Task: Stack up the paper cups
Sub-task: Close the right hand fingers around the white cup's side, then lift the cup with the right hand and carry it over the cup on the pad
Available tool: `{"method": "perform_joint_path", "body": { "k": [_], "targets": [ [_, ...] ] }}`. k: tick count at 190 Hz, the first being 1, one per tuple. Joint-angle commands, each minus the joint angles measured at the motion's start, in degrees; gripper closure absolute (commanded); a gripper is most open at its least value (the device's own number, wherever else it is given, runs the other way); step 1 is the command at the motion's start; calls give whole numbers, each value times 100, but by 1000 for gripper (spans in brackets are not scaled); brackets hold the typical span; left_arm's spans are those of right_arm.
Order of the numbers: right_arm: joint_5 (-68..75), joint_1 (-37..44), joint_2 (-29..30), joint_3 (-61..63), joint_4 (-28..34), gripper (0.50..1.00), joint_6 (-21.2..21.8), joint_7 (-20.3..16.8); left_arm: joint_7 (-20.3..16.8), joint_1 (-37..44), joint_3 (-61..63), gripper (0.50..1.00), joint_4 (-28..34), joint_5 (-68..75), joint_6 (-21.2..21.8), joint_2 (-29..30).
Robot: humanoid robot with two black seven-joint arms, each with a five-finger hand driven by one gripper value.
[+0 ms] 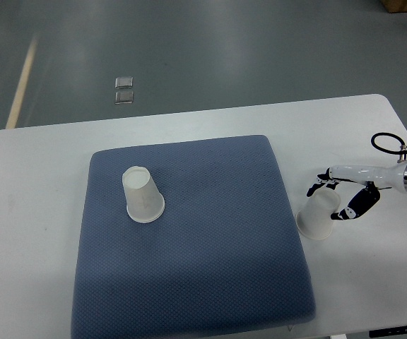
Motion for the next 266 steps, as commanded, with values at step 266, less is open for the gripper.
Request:
{"method": "perform_joint_path", "body": {
  "k": [266],
  "targets": [
    [1102, 3272, 3278, -489, -205, 979, 0, -1969, -2, 0, 0, 500, 0, 0, -1, 0]
  ]
}}
